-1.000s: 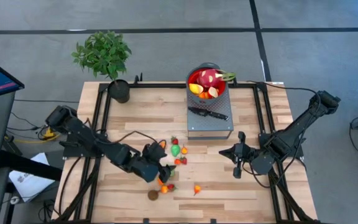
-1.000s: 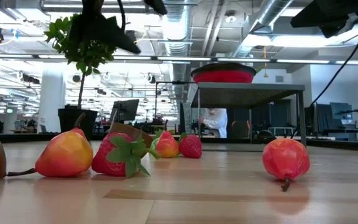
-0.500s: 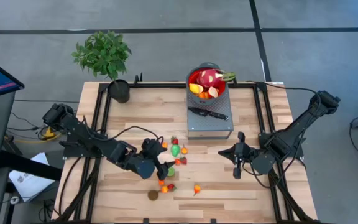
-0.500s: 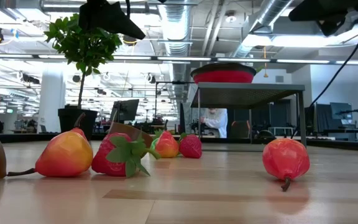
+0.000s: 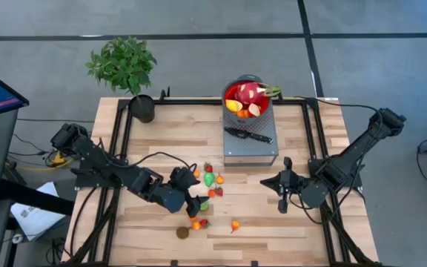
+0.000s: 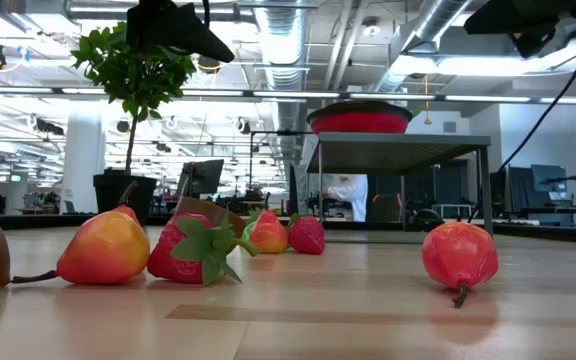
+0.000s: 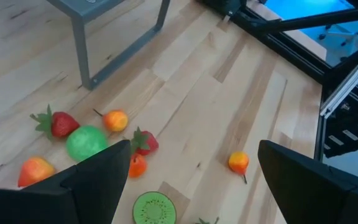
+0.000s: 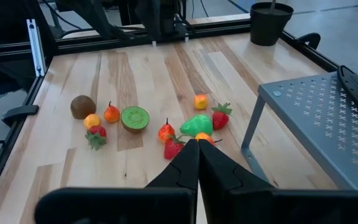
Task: Pick & Place Fruit
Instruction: Put the half kiwi into the red colander on the shelf
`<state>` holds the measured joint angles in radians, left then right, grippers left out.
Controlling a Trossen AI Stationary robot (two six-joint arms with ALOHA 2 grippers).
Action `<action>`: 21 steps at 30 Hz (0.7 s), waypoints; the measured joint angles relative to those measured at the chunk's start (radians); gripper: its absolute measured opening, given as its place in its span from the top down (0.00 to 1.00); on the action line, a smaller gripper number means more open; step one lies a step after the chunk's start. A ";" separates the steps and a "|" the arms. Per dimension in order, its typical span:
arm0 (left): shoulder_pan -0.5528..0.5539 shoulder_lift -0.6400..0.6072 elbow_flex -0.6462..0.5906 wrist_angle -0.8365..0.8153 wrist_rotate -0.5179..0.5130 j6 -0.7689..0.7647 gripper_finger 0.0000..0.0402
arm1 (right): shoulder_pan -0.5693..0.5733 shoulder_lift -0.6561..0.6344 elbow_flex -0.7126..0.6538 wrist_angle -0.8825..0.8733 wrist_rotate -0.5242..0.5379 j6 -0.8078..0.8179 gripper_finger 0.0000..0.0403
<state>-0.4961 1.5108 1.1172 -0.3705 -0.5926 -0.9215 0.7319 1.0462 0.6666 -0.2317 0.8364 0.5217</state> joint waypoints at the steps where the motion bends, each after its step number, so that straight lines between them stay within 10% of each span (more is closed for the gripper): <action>1: 0.000 0.000 0.000 0.001 0.000 0.000 0.14 | 0.000 0.000 0.000 0.000 0.000 -0.004 1.00; 21: -0.007 0.005 -0.103 0.068 0.071 -0.250 0.18 | 0.001 0.000 0.000 -0.001 -0.024 -0.034 1.00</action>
<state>-0.5034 1.5158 1.0142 -0.3026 -0.5220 -1.1714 0.7326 1.0462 0.6666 -0.2325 0.8124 0.4881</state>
